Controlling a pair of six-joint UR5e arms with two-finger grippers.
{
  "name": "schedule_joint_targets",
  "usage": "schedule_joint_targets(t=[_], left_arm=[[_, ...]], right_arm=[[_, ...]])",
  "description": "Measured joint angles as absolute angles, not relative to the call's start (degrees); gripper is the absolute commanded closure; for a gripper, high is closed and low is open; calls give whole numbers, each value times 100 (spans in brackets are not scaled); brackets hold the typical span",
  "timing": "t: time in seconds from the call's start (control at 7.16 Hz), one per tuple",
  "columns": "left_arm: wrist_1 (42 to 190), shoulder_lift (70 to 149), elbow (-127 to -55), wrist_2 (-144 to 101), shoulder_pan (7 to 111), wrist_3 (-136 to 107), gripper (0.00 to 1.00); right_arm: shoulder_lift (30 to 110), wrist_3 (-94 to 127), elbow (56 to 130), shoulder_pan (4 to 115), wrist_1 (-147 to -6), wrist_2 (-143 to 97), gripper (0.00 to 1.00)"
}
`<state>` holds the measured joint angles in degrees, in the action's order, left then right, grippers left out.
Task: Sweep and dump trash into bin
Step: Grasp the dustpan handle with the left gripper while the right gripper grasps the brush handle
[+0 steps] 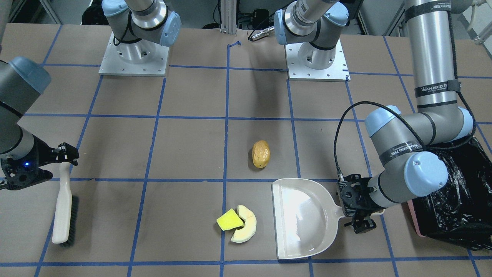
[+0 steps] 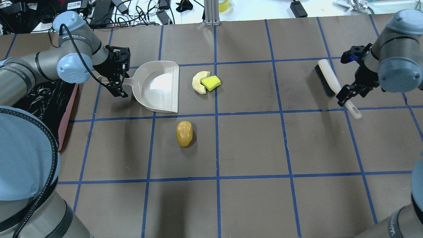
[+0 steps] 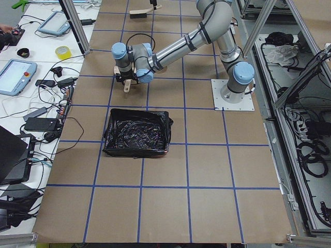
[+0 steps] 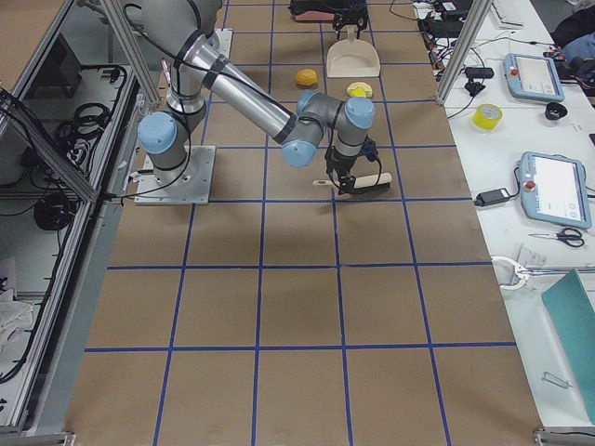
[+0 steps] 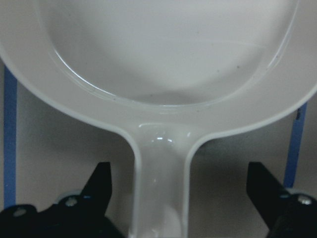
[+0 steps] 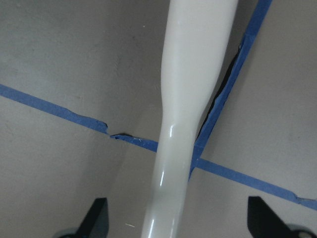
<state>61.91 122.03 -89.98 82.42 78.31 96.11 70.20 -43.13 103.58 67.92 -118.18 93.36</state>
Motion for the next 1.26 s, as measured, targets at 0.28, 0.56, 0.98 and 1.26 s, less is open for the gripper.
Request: schedule_joint_targets(t=[0.28, 0.56, 0.98, 1.26], left_arm=[[6167, 12279, -8980, 8216, 7835, 9511, 32], [6096, 12329, -8959, 8230, 7852, 9579, 66], [6074, 12340, -8961, 8248, 7857, 9769, 99], [6073, 12327, -8964, 8252, 7860, 9791, 100]], right_arm=[[7011, -4205, 10467, 6786, -11820, 9334, 44], [7011, -4173, 10548, 6785, -11821, 9331, 54], [7028, -4166, 10563, 6784, -11824, 9338, 100], [7080, -4141, 10486, 6785, -11817, 9348, 100]])
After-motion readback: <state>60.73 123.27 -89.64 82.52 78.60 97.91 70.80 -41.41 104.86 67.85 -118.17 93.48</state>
